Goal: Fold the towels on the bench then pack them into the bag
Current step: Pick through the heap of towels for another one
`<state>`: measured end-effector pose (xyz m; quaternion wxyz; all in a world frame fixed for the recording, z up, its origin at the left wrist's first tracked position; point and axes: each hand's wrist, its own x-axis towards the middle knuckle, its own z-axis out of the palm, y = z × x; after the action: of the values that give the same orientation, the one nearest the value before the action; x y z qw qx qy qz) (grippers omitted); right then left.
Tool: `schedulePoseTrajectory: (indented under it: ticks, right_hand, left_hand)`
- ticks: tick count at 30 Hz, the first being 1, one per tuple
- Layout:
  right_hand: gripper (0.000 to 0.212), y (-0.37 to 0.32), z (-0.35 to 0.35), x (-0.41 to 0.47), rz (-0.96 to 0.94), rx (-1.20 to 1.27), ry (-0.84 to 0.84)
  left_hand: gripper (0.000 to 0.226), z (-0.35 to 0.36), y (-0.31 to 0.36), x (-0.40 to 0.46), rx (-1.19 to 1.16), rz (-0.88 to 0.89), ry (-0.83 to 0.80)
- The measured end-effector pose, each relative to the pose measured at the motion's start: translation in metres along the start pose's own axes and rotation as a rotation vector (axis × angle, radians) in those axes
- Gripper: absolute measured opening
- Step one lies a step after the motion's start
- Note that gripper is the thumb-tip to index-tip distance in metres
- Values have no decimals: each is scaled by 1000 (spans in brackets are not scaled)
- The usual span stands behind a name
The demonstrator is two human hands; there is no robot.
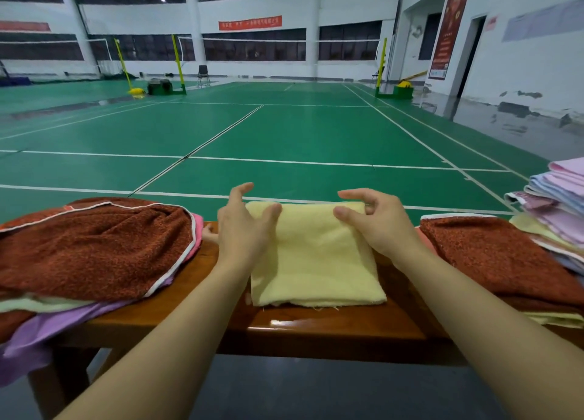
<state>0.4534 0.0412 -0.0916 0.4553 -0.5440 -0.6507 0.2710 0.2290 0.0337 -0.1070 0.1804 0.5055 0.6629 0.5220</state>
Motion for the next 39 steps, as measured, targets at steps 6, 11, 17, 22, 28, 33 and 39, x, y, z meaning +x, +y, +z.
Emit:
schedulePoseTrajectory:
  ticks: [6, 11, 17, 22, 28, 33, 39]
  right_hand:
    - [23, -17, -2, -11, -184, 251, 168]
    - [56, -20, -2, -10, -381, 113, 195]
    - [60, -20, -1, -10, -374, 88, 170]
    - [64, -18, -2, -1, 53, 112, -1]
    - [67, 12, 12, -2, 258, -333, -215]
    - [62, 6, -5, 5, 221, -888, -117]
    - [21, 7, 0, 5, -78, -557, -333]
  left_hand:
    - [35, -12, 19, 2, -294, 259, -35]
    - [58, -17, 35, -3, -362, 389, -158]
    - [77, -16, 32, -2, -391, 425, -234]
    - [80, -15, 26, 5, -140, 239, -297]
    - [99, 0, 7, -2, 316, -9, -595]
    - [61, -4, 14, 1, 709, 179, -299]
    - [18, 2, 49, -39, 475, 339, -993]
